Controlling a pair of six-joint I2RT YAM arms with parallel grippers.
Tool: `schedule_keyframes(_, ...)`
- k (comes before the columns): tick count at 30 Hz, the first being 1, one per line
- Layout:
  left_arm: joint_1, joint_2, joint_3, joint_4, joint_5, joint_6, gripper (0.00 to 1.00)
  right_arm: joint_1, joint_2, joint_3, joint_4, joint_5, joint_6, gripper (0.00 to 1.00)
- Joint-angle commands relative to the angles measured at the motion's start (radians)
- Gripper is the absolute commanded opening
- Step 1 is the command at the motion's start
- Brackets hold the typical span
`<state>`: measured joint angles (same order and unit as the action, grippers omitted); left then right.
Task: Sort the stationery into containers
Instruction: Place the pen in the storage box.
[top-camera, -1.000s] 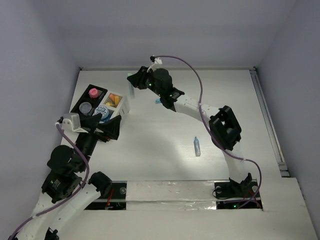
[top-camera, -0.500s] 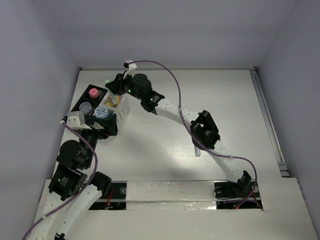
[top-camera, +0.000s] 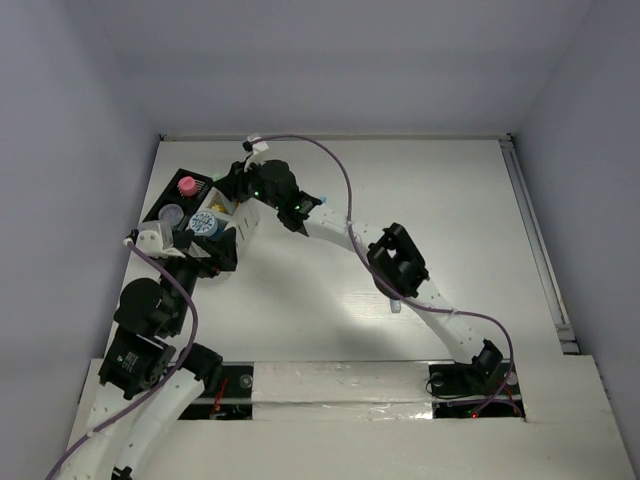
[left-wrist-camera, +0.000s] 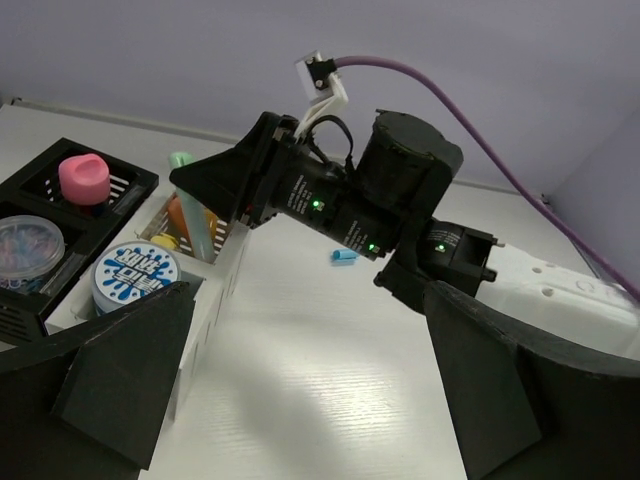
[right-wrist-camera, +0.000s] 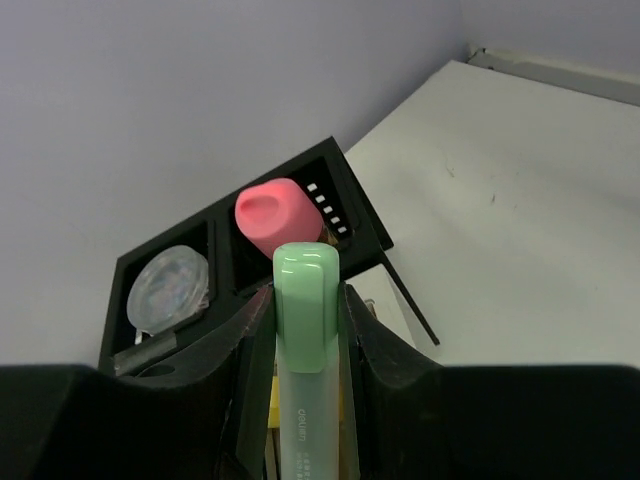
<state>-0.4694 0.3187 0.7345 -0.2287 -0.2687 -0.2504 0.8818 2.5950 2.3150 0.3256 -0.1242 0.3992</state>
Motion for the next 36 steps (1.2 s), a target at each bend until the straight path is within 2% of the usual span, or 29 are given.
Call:
schedule_keyframes(1,0.005,0.019,-0.004,0.048,0.028,0.017,0.99,0.005,-0.006,0.037,0.096,-0.018,-0.026,0.0)
schedule_keyframes(5,0.014,0.016,-0.004,0.049,0.031,0.019,0.99,0.005,-0.019,0.009,0.11,-0.04,-0.04,0.0)
schedule_keyframes(6,0.014,0.016,-0.004,0.051,0.033,0.019,0.99,0.005,-0.033,-0.012,0.133,-0.043,-0.052,0.03)
schedule_keyframes(8,0.014,0.014,-0.006,0.054,0.034,0.019,0.99,0.016,-0.076,-0.098,0.164,-0.048,-0.063,0.17)
schedule_keyframes(9,0.024,0.017,-0.006,0.057,0.039,0.019,0.99,0.016,-0.09,-0.132,0.176,-0.051,-0.069,0.34)
schedule_keyframes(12,0.035,0.023,-0.007,0.058,0.057,0.02,0.99,0.016,-0.121,-0.128,0.126,-0.037,-0.086,0.53)
schedule_keyframes(14,0.035,0.034,-0.006,0.055,0.063,0.02,0.99,0.025,-0.136,-0.12,0.109,-0.034,-0.094,0.61)
schedule_keyframes(15,0.044,0.036,-0.004,0.055,0.066,0.019,0.99,0.025,-0.162,-0.127,0.102,-0.034,-0.092,0.69)
schedule_keyframes(19,0.054,0.031,-0.007,0.06,0.074,0.016,0.99,0.025,-0.257,-0.201,0.112,-0.031,-0.094,0.81)
schedule_keyframes(23,0.054,0.031,-0.009,0.065,0.088,0.014,0.99,0.025,-0.398,-0.347,0.122,0.011,-0.097,0.82)
schedule_keyframes(24,0.063,0.033,-0.009,0.065,0.094,0.014,0.99,0.025,-0.433,-0.429,0.104,0.032,-0.108,0.82)
schedule_keyframes(27,0.063,0.04,-0.012,0.066,0.117,0.008,0.99,0.025,-0.603,-0.592,0.05,0.193,-0.115,0.81)
schedule_keyframes(29,0.063,0.054,-0.02,0.083,0.173,-0.003,0.99,0.016,-0.7,-0.785,-0.037,0.297,-0.085,0.77)
schedule_keyframes(30,0.063,0.06,-0.023,0.088,0.219,-0.007,0.99,0.006,-0.793,-0.842,-0.159,0.334,-0.044,0.73)
schedule_keyframes(32,0.063,0.098,-0.024,0.097,0.264,-0.021,0.99,0.006,-0.883,-1.015,-0.271,0.424,-0.014,0.71)
schedule_keyframes(33,0.063,0.115,-0.024,0.098,0.336,-0.03,0.99,-0.004,-0.962,-1.069,-0.407,0.454,0.033,0.7)
schedule_keyframes(34,0.063,0.147,-0.024,0.1,0.356,-0.035,0.99,-0.004,-1.001,-1.121,-0.471,0.51,0.059,0.7)
schedule_keyframes(36,0.063,0.175,-0.026,0.11,0.402,-0.058,0.99,-0.018,-1.079,-1.275,-0.583,0.532,0.122,0.7)
